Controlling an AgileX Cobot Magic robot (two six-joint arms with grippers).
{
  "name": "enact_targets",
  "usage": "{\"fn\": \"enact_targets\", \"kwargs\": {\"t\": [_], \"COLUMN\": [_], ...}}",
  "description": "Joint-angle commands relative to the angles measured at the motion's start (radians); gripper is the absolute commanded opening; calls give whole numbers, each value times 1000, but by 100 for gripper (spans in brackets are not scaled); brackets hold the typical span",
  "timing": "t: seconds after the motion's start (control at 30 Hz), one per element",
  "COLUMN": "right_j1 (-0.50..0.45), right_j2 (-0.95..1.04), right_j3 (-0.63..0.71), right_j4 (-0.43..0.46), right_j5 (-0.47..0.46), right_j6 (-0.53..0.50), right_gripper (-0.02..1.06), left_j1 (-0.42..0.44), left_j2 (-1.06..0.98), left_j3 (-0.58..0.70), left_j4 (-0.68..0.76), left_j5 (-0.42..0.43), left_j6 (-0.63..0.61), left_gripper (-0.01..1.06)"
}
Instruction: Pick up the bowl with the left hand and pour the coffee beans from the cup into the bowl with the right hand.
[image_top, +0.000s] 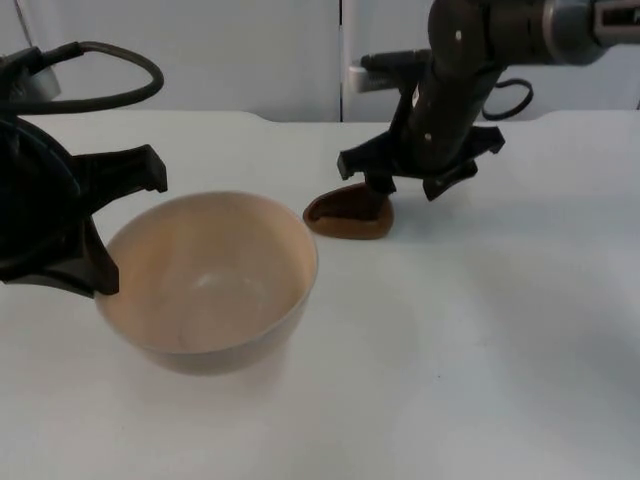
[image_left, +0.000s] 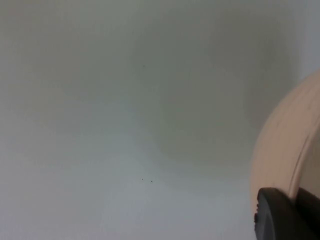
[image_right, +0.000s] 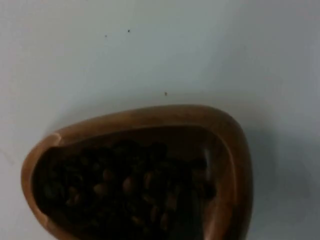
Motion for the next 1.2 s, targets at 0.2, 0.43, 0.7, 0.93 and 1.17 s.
{"fn": "enact_targets", "kwargs": {"t": [0.2, 0.43, 0.7, 0.93, 1.17], "right_j1": [5, 5, 5, 5, 5], "right_j2": [22, 24, 24, 24, 15], "right_j3": [-7, -7, -7, -7, -7], "right_j4": [5, -2, -2, -2, -23], "right_j5": [-56, -68, -101, -103, -98], "right_j6": [-7, -14, -28, -28, -33], "right_gripper": [63, 45, 13, 0, 0], "left_j1": [2, 2, 2, 2, 2], "left_j2": [-10, -10, -10, -10, -10], "left_j3": [3, 3, 3, 3, 3], "left_j4": [-8, -9, -9, -9, -9], "left_j5": [-12, -14, -16, -16, -16], "left_j6": [-5, -5, -5, -5, -5], "left_gripper": [0, 0, 0, 0, 0]}}
